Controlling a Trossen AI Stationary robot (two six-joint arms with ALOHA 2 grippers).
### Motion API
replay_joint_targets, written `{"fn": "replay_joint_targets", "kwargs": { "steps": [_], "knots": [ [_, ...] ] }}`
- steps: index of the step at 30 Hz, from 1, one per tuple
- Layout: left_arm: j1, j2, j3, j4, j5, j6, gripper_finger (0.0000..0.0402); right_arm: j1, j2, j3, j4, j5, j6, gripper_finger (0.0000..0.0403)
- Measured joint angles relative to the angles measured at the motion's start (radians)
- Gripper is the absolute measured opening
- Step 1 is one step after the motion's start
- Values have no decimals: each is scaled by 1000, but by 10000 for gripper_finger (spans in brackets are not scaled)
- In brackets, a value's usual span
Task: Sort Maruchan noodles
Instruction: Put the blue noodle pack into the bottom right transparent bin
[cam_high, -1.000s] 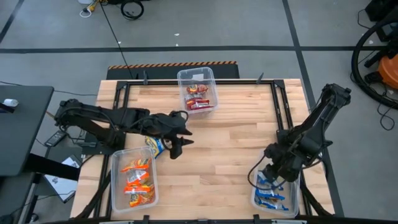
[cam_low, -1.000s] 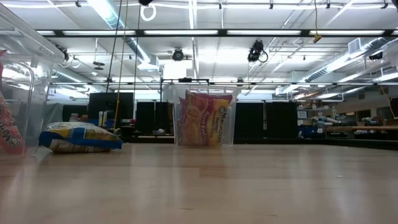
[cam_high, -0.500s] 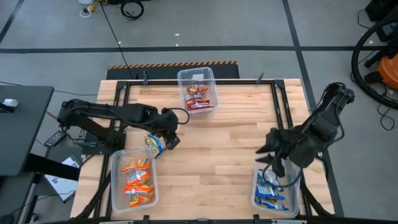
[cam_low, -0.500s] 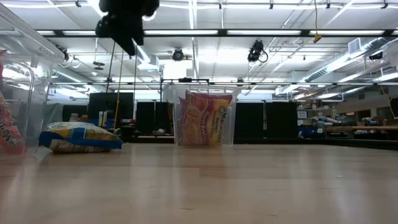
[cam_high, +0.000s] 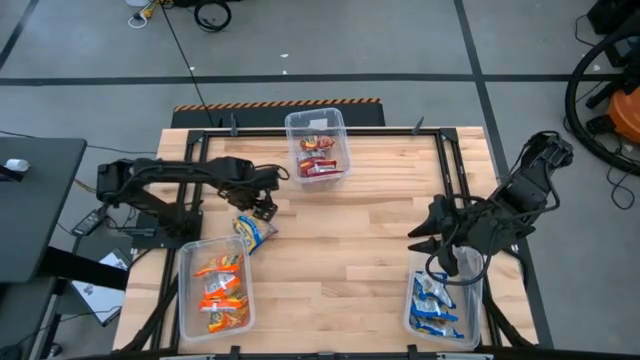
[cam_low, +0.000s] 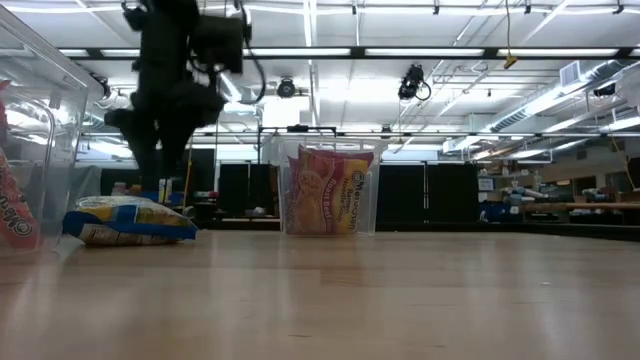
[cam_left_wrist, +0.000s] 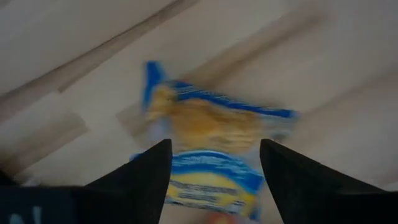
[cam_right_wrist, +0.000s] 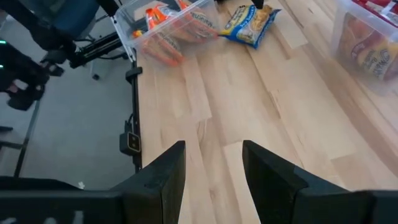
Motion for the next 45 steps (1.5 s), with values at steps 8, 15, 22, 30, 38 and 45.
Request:
{"fn": "replay_joint_targets", "kwargs": {
  "steps": [8, 15, 22, 30, 38, 45],
  "knots": [
    [187, 0, -203, 214, 24, -3, 230, -16, 6, 0, -7, 0, 25, 164],
    [178, 7, -217, 267, -27, -92, 228, -68, 6, 0, -21, 12, 15, 165],
    [125, 104, -217, 283, -60, -216, 184, -146, 6, 0, -14, 12, -60, 165],
    [34, 135, -180, 303, -94, -178, 53, -196, 6, 0, -10, 1, -181, 165],
    [-76, 47, 60, 309, -258, -20, 5, -251, 5, 0, 20, 9, -316, 165],
    [-254, 24, 297, 665, -317, 631, 3, -293, 1, 0, 64, 8, -505, 174]
  ]
}}
